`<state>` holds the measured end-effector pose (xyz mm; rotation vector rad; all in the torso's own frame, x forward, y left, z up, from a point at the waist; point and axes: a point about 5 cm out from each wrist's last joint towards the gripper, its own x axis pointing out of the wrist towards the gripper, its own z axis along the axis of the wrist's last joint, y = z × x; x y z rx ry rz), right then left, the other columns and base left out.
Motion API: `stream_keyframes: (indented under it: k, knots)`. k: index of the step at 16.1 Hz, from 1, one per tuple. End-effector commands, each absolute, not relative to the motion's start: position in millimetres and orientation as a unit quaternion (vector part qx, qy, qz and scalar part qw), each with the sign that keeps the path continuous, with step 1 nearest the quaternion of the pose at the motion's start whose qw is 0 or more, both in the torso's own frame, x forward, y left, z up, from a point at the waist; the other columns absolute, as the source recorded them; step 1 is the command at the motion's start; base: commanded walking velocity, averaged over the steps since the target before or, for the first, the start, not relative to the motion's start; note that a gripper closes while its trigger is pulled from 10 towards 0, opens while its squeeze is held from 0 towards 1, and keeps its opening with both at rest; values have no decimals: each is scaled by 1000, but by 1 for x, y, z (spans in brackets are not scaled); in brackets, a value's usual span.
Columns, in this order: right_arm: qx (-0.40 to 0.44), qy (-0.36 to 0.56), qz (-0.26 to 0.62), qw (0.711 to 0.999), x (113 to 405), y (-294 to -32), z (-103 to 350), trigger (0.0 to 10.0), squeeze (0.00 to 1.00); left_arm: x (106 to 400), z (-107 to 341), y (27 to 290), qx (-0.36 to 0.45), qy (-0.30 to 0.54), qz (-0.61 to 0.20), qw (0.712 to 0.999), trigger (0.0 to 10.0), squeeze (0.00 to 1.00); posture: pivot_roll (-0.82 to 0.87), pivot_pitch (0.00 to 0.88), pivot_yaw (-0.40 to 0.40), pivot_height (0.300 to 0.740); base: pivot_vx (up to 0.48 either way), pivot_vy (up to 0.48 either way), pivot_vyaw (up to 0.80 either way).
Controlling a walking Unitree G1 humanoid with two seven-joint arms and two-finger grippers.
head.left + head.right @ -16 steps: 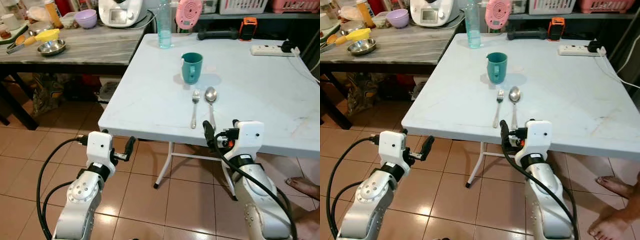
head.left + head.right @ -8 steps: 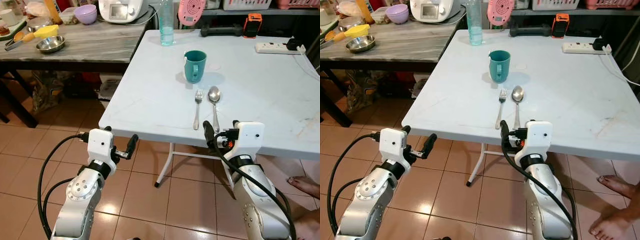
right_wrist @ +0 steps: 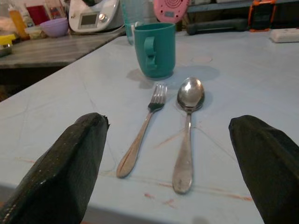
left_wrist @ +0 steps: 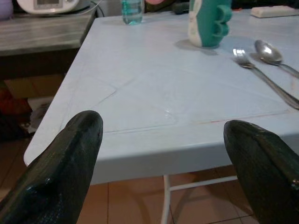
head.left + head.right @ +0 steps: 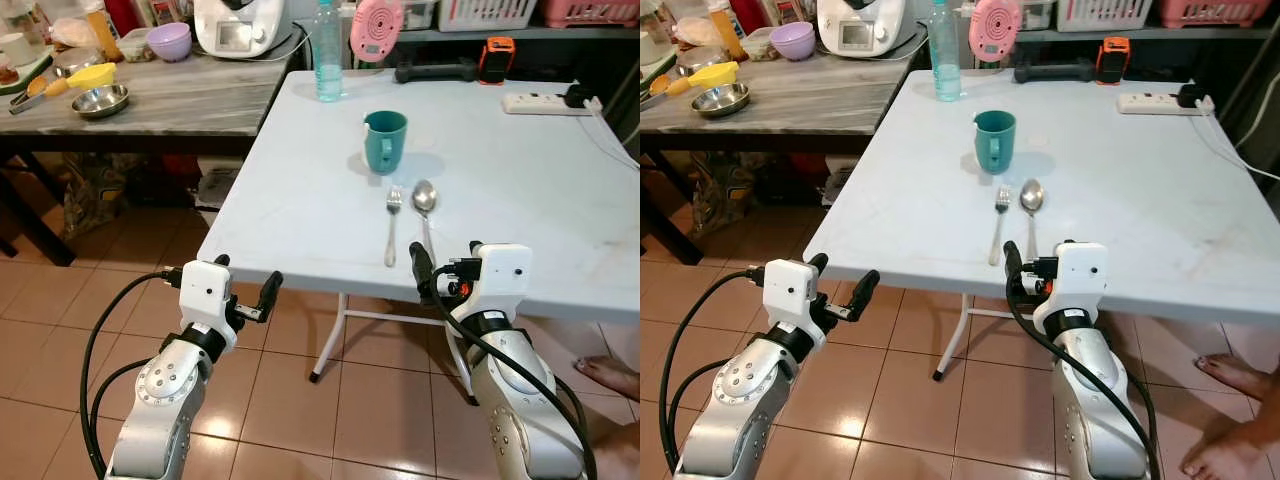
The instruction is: Setting the table
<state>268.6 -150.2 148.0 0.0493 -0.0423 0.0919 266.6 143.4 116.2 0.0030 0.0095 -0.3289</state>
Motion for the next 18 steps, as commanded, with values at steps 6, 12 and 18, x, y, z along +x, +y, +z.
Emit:
stream_keyframes:
  k: [6, 12, 18]
  knots:
    - [26, -33, 46, 998, 268, -148, 152, 10000, 0, 264, 118, 141, 5, 0, -176, 984, 10000, 0, -35, 97, 105, 740, 346, 0, 0]
    - [24, -31, 45, 998, 268, -147, 151, 10000, 0, 263, 116, 140, 7, 6, -181, 983, 10000, 0, -37, 100, 107, 740, 331, 0, 0]
    - [24, -33, 43, 998, 269, -149, 153, 10000, 0, 263, 115, 139, 4, 11, -182, 983, 10000, 0, -40, 99, 103, 740, 313, 0, 0]
